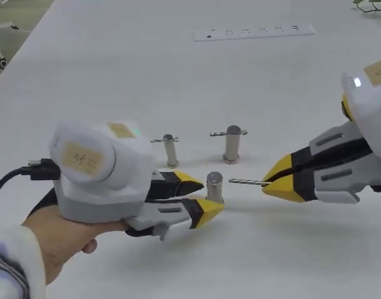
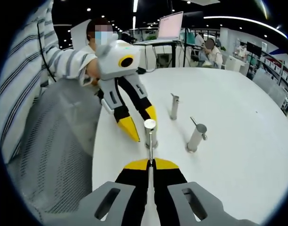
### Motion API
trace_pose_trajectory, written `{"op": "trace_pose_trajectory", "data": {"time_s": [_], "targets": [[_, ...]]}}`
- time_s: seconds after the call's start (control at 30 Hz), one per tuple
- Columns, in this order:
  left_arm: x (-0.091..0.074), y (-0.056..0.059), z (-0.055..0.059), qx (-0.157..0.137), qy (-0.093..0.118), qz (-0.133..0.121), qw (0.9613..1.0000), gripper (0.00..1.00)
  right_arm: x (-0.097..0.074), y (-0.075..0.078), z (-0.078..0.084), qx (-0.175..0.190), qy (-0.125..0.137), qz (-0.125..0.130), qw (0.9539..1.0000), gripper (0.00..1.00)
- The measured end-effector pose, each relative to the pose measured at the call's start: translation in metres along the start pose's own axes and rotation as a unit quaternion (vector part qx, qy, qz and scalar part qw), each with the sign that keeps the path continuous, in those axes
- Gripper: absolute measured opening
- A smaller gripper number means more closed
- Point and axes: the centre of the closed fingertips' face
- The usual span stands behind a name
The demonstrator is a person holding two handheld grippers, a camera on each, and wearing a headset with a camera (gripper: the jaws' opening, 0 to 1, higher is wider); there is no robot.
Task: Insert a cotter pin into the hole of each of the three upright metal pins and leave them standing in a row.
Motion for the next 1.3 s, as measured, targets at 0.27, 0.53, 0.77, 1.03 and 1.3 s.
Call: {"op": "trace_pose_trajectory", "data": {"time_s": [0.27,0.53,0.77,1.03,1.3], "targets": [[0.007,-0.001,-0.003,0.007,0.005,-0.012,0.9999,0.2,0.006,0.002,-0.002,-0.005,0.005,-0.006,1.0,0.03],[0.007,-0.004,-0.003,-0.003,0.009,-0.019,0.9998,0.13,0.008,0.002,-0.003,-0.012,0.002,-0.016,0.9998,0.03],[0.007,-0.004,-0.002,0.004,0.012,-0.019,0.9997,0.12,0.01,0.002,-0.003,-0.019,-0.003,-0.021,0.9996,0.03],[0.008,-0.003,-0.001,0.015,0.011,-0.017,0.9997,0.12,0.013,0.005,0.0,-0.03,-0.014,-0.026,0.9991,0.03],[0.009,-0.002,-0.001,0.018,0.011,-0.017,0.9996,0.12,0.018,0.009,0.003,-0.043,-0.02,-0.037,0.9982,0.03]]}}
Point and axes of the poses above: the centre of the closed fingertips' face, and the gripper's own axes: x roughly forward along the fingers, y roughly to its right, z roughly out of its underside, and after that the axes turned 2 degrees about x, right-handed
